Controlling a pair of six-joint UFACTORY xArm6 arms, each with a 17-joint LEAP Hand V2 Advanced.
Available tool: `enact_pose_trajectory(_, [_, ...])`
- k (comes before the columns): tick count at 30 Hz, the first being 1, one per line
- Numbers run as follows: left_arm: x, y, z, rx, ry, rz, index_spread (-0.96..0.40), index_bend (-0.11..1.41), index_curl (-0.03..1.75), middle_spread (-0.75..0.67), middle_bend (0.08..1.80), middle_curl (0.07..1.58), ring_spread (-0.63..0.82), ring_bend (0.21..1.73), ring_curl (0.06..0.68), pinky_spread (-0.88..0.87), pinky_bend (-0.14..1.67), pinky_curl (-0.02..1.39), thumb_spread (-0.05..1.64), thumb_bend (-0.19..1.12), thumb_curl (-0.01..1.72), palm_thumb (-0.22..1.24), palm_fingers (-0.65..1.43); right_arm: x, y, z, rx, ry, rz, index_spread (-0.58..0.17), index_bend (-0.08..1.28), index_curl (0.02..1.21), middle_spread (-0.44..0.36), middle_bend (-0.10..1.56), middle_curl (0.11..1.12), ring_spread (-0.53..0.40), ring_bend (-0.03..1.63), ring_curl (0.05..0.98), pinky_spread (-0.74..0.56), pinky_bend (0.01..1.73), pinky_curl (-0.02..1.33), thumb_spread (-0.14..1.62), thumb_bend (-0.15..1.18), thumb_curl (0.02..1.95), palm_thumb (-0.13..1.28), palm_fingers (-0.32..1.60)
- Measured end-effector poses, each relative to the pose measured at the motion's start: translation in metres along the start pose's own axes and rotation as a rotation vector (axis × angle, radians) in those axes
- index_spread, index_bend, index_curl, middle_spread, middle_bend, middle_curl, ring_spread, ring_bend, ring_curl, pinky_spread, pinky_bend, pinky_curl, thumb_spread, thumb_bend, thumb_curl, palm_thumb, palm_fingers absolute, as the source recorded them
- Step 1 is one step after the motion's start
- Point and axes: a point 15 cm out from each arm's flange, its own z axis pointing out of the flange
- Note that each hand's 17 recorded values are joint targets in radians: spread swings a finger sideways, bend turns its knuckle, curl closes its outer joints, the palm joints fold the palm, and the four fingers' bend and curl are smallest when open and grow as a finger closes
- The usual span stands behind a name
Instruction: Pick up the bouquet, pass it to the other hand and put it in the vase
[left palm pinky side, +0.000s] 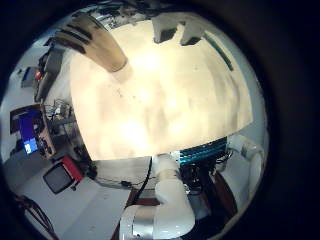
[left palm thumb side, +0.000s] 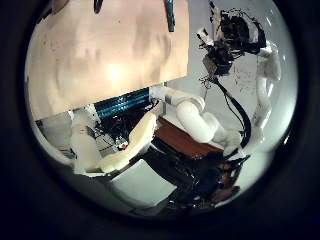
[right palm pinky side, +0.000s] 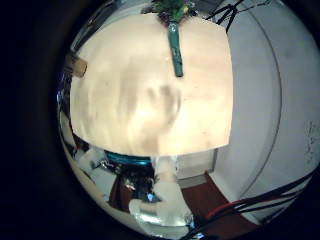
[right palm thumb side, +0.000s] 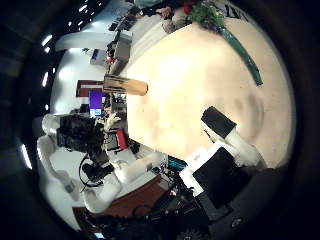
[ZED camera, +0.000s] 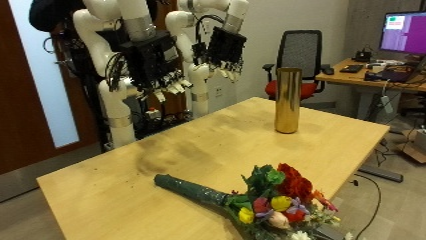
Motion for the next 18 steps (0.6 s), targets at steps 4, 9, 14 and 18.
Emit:
enact_pose_trajectory(4, [-0.002, 0.001, 0.004, -0.010, 0.000, 0.002, 0.15, 0.17, 0.32, 0.40, 0.20, 0.32, 0.56, 0.43, 0.191, 0.55, 0.20, 0.31, 0.96, -0.03, 0.31, 0.42, 0.14, 0.000, 0.000, 0.003, -0.001, -0.004, 0.006, -0.298, 0.18, 0.30, 0.054, 0.18, 0.31, 0.161, 0.31, 0.236, 0.27, 0.23, 0.31, 1.05, -0.02, 0.48, 0.84, 0.22])
enact_pose_trajectory(9, [-0.001, 0.000, 0.005, -0.013, 0.003, 0.004, 0.15, 0.17, 0.32, 0.39, 0.20, 0.32, 0.56, 0.42, 0.191, 0.54, 0.20, 0.30, 0.96, -0.03, 0.31, 0.42, 0.14, 0.006, -0.006, 0.008, -0.006, -0.004, 0.023, -0.276, 0.16, 0.29, 0.099, 0.23, 0.33, 0.148, 0.33, 0.239, 0.26, 0.22, 0.30, 1.06, -0.02, 0.47, 0.83, 0.29])
enact_pose_trajectory(14, [0.000, -0.002, 0.010, -0.021, -0.005, 0.031, 0.15, 0.17, 0.32, 0.38, 0.19, 0.32, 0.56, 0.43, 0.194, 0.54, 0.20, 0.30, 0.96, -0.03, 0.31, 0.42, 0.14, 0.028, -0.017, 0.006, 0.005, -0.004, 0.089, -0.236, 0.14, 0.26, 0.125, 0.25, 0.34, 0.122, 0.43, 0.260, 0.24, 0.25, 0.31, 1.07, -0.02, 0.47, 0.83, 0.33])
enact_pose_trajectory(18, [0.002, -0.002, 0.013, -0.024, -0.010, 0.061, 0.15, 0.17, 0.32, 0.39, 0.20, 0.32, 0.56, 0.43, 0.196, 0.54, 0.20, 0.31, 0.96, -0.03, 0.31, 0.42, 0.14, 0.045, -0.028, 0.002, 0.020, -0.002, 0.170, -0.171, 0.17, 0.28, 0.118, 0.31, 0.35, 0.091, 0.45, 0.256, 0.22, 0.22, 0.30, 1.07, -0.02, 0.46, 0.82, 0.41])
